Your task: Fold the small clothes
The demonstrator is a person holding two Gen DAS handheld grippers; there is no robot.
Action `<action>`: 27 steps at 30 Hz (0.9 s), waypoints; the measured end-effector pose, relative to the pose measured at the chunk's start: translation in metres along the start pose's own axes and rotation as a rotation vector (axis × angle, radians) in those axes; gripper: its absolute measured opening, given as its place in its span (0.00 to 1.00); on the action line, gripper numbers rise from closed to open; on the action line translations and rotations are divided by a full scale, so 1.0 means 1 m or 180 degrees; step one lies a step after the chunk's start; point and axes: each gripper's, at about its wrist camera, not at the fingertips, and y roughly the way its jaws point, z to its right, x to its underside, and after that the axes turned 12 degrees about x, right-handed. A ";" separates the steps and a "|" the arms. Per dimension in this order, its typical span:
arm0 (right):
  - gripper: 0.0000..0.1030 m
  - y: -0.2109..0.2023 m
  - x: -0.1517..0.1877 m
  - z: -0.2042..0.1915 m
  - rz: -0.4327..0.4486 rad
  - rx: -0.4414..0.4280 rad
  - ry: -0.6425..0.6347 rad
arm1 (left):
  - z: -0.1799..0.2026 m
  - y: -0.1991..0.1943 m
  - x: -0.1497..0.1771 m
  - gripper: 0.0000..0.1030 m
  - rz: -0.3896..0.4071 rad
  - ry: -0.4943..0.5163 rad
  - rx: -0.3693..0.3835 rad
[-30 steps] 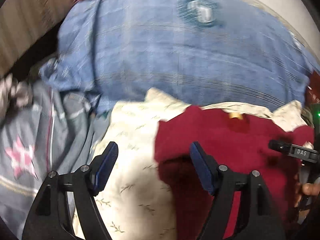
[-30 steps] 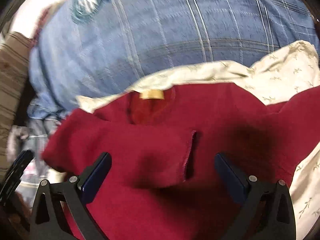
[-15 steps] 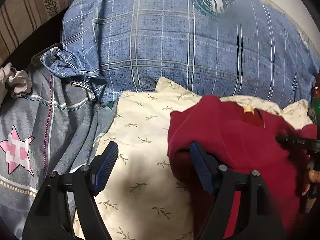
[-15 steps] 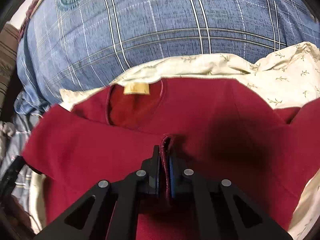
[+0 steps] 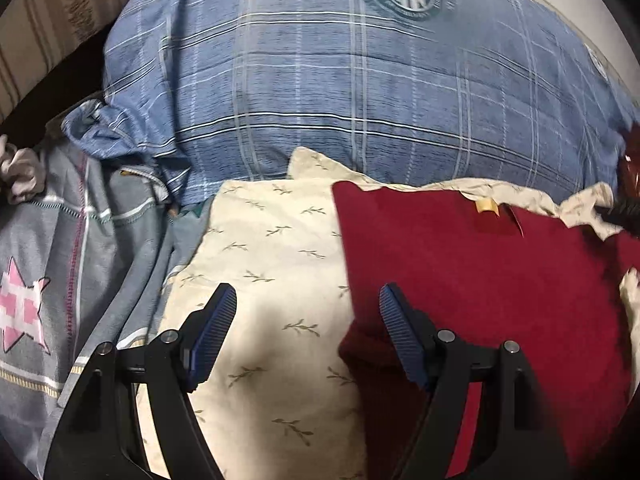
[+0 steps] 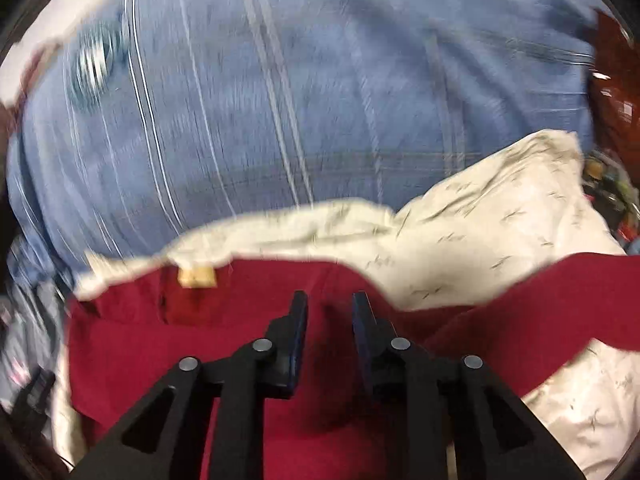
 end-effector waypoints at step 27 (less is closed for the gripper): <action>0.50 0.058 0.064 -0.059 -0.0515 0.0033 -0.0768 | -0.010 0.046 -0.004 0.77 -0.0452 -0.0158 -0.0142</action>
